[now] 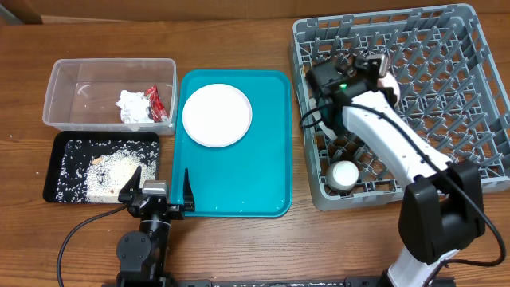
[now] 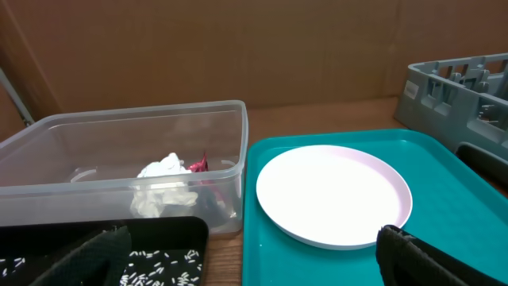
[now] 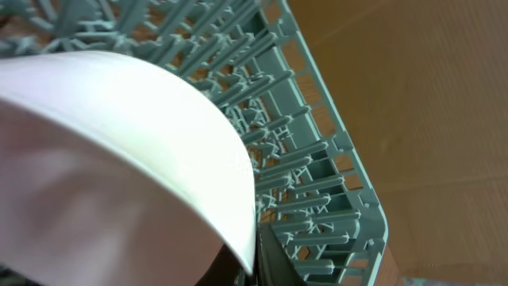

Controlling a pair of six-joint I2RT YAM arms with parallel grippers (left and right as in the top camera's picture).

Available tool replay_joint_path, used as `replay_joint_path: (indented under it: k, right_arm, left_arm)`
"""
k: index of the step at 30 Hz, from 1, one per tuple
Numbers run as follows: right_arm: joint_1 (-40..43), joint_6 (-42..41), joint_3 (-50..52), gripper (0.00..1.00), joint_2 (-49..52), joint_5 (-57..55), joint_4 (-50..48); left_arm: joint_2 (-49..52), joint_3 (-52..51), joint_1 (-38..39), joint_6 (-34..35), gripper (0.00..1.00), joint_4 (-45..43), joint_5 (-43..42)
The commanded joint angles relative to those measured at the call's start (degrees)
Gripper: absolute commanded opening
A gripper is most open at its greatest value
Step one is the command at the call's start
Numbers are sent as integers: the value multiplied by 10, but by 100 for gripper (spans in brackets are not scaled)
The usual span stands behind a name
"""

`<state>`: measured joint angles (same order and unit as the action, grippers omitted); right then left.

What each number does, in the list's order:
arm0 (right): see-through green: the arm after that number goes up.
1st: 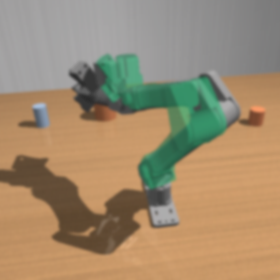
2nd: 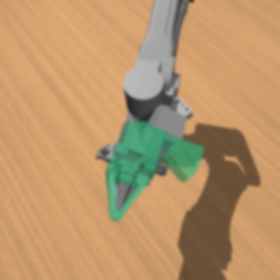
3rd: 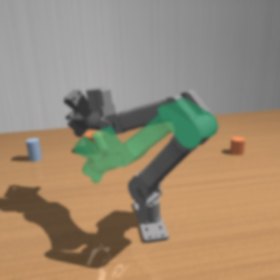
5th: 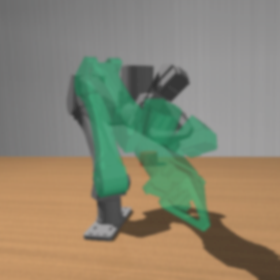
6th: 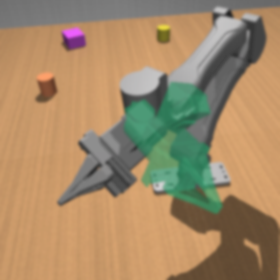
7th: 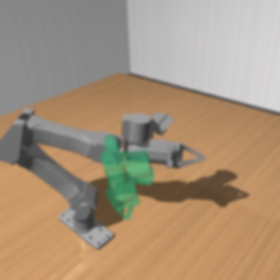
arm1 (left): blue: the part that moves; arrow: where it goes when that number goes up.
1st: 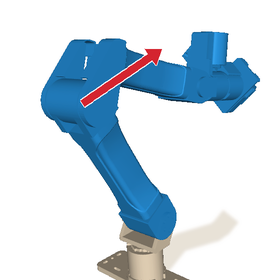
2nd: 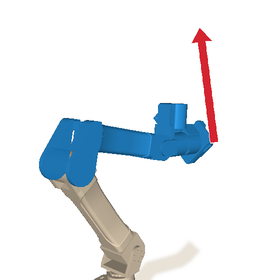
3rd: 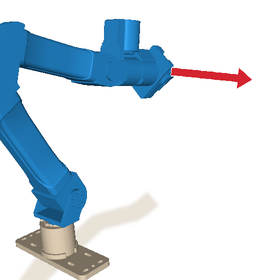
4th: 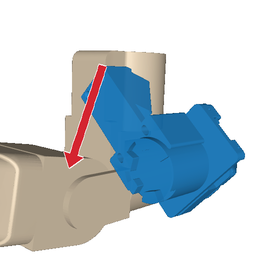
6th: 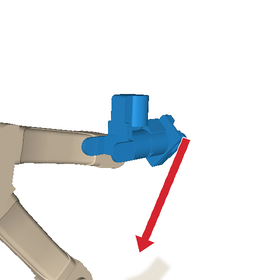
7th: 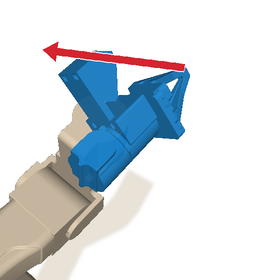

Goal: Sort waste into correct bins and load items into the dishwasher

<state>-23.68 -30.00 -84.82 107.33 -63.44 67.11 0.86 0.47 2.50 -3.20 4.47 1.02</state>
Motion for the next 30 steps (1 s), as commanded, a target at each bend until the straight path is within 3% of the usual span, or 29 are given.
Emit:
replay_joint_path:
  k: [1, 9, 18, 19, 20, 21, 26, 27, 28, 30]
  right_arm:
    - [-18, 2, 12, 4, 4, 25, 18]
    - [-37, -97, 12, 4, 4, 48, 108]
    - [-80, -108, 11, 40, 4, 82, 135]
    - [-86, -108, 11, 40, 4, 81, 133]
    - [-89, -108, 10, 25, 4, 75, 132]
    - [-89, -108, 8, 18, 4, 68, 132]
    - [-72, -108, -20, 18, 4, 40, 132]
    - [-68, -108, -26, 15, 4, 39, 131]
    - [-61, -108, -34, 6, 4, 38, 131]
    - [-50, -108, -45, 4, 4, 30, 129]
  left_arm:
    - [-5, -2, -3, -7, 100, -1, -6]
    - [-5, -2, -3, -7, 100, -1, -6]
    - [-5, -2, -3, -7, 100, -1, -6]
    - [-5, -2, -3, -7, 100, -1, -6]
    - [-5, -2, -3, -7, 100, -1, -6]
    - [-5, -2, -3, -7, 100, -1, -6]
    - [-5, -2, -3, -7, 100, -1, -6]
    - [-5, -2, -3, -7, 100, -1, -6]
    - [-5, -2, -3, -7, 100, -1, -6]
    - [-5, -2, -3, -7, 100, -1, -6]
